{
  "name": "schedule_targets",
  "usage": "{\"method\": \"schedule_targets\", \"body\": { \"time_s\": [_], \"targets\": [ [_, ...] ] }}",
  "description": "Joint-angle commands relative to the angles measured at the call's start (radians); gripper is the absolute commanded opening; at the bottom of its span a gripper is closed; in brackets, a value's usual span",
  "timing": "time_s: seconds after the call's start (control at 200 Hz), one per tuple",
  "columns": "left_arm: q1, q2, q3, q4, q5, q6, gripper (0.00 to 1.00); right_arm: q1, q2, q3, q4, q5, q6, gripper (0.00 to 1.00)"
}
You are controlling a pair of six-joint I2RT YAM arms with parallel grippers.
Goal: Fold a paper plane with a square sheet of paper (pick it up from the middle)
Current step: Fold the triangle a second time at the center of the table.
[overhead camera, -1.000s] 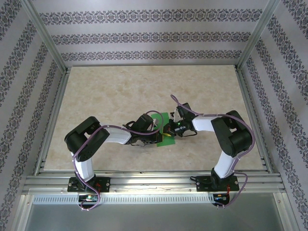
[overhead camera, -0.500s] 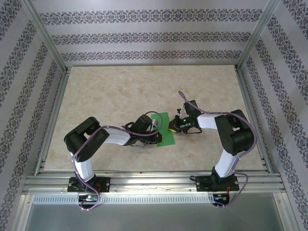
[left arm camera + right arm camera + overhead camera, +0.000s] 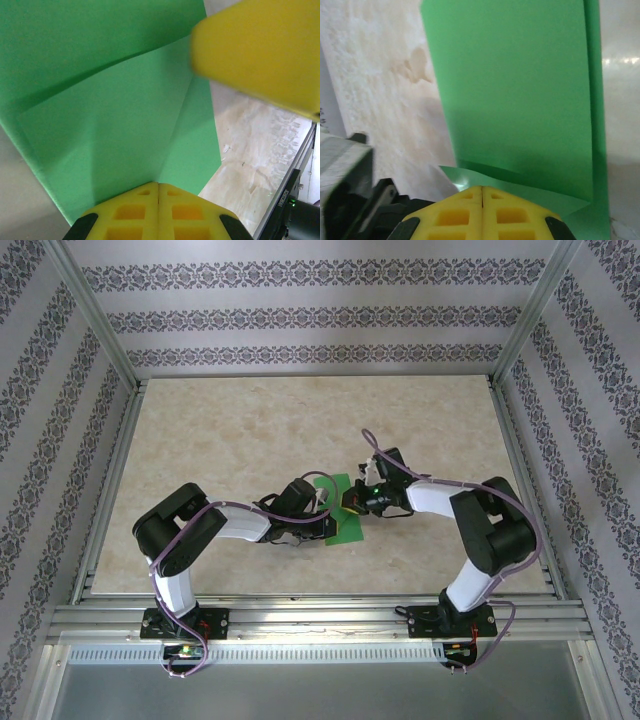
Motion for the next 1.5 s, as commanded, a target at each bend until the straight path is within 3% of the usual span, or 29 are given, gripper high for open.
{"method": "schedule_targets", "body": {
  "time_s": [0.0, 0.285, 0.575, 0.864, 1.079, 1.499],
  "targets": [
    [0.004, 0.035, -0.030, -0.111, -0.004, 0.005, 0.00, -0.013, 0.059, -0.036, 0.016, 0.034, 0.010, 0.00],
    [0.004, 0.036, -0.026, -0.161, -0.008, 0.024, 0.00, -0.123, 0.125, -0.016, 0.049, 0.029, -0.012, 0.00],
    [0.004, 0.023, -0.039, -0.160, -0.013, 0.020, 0.00, -0.163, 0.092, 0.036, -0.023, 0.098, -0.045, 0.00],
    [0.003, 0.025, -0.026, -0.156, -0.009, 0.018, 0.00, -0.113, -0.078, 0.019, -0.017, 0.023, -0.038, 0.00],
    [0.003, 0.026, -0.017, -0.159, -0.004, 0.020, 0.00, -0.040, -0.026, -0.004, -0.019, 0.018, -0.029, 0.00],
    [0.003, -0.030, 0.010, -0.145, 0.012, -0.001, 0.00, -0.036, 0.098, -0.036, -0.038, 0.078, -0.058, 0.00]
  ]
}}
